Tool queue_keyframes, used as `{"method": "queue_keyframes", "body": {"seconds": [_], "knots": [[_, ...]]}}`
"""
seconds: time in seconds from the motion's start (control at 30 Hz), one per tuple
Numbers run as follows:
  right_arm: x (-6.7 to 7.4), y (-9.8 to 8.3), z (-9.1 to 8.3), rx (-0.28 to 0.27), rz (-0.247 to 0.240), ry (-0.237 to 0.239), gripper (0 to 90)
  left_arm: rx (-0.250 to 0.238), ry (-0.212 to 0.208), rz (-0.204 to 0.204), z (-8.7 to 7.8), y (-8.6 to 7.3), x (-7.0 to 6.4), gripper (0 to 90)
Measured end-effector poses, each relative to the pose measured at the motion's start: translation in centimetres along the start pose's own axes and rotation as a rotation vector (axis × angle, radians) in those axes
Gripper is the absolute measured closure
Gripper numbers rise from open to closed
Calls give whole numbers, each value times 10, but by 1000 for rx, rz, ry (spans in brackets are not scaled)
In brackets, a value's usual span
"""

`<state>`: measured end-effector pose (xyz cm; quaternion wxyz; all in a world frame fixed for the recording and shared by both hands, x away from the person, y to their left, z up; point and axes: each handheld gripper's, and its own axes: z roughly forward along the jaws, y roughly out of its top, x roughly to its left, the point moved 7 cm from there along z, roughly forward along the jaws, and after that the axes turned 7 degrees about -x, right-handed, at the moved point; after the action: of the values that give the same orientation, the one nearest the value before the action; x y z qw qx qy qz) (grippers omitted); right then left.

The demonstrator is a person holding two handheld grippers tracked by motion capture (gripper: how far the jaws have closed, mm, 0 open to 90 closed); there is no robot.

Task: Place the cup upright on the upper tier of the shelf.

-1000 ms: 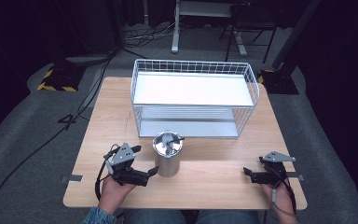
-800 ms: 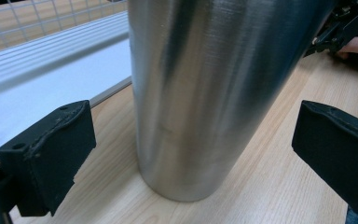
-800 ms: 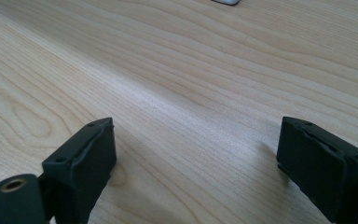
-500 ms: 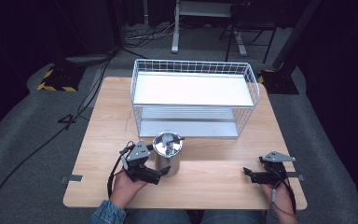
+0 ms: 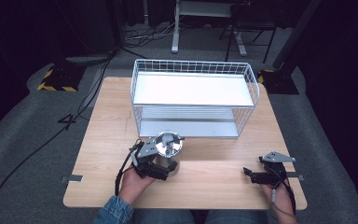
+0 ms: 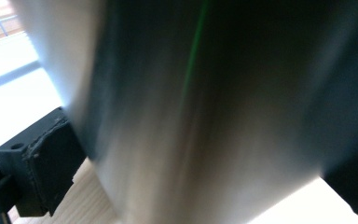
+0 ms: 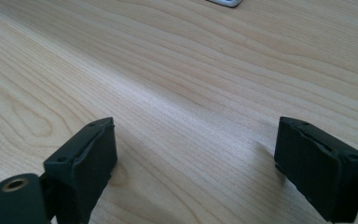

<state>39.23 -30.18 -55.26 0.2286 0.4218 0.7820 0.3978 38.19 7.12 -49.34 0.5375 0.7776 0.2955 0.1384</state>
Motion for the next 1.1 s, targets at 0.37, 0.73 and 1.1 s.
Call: {"method": "queue_keyframes", "body": {"seconds": [0.37, 0.73, 1.1], "knots": [[0, 0, 0, -2, -2, 0, 144, -83, 30, 17, 9, 6, -1, 1], [1, 0, -1, -7, -12, 0, 152, -169, 62, 81, 15, 11, -2, 12], [1, 0, -1, -7, -9, 1, 153, -183, 69, 50, 18, 10, -2, 33]]}}
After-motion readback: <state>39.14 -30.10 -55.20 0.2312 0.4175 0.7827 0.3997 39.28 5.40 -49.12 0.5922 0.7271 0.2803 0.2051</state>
